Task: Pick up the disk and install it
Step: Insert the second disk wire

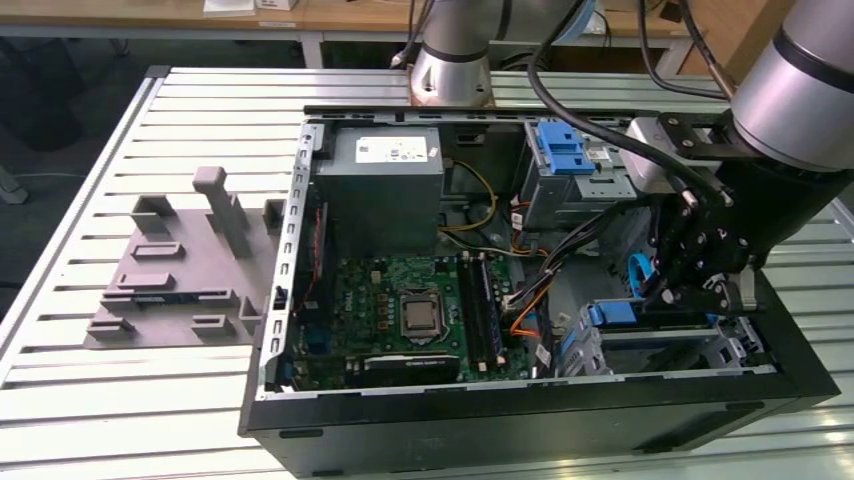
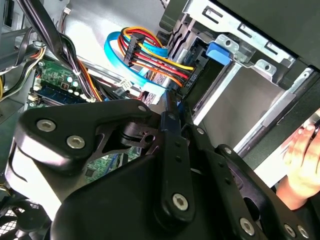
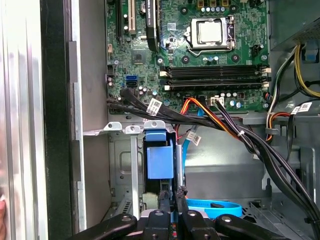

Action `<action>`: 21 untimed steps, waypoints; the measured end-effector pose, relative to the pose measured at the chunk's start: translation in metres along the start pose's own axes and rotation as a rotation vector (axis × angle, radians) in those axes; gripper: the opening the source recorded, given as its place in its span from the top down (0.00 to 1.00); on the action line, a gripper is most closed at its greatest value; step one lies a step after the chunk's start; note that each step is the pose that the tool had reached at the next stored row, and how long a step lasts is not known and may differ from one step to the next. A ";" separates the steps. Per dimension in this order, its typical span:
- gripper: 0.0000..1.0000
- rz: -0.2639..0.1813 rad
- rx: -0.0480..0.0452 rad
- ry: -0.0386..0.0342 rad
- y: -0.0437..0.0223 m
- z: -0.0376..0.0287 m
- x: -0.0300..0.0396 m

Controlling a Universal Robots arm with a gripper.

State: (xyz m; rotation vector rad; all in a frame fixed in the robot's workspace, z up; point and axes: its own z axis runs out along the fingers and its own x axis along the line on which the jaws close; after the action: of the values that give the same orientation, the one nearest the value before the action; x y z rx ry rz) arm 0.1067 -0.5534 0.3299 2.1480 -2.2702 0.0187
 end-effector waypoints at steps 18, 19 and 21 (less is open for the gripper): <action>0.77 0.000 -0.0001 -0.0018 0.0000 0.0016 0.0000; 0.77 0.000 -0.0001 -0.0016 0.0000 0.0015 0.0000; 0.77 0.000 -0.0001 -0.0016 0.0000 0.0014 0.0000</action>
State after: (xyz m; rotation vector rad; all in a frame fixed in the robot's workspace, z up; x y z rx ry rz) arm 0.1067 -0.5535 0.3285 2.1488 -2.2710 0.0169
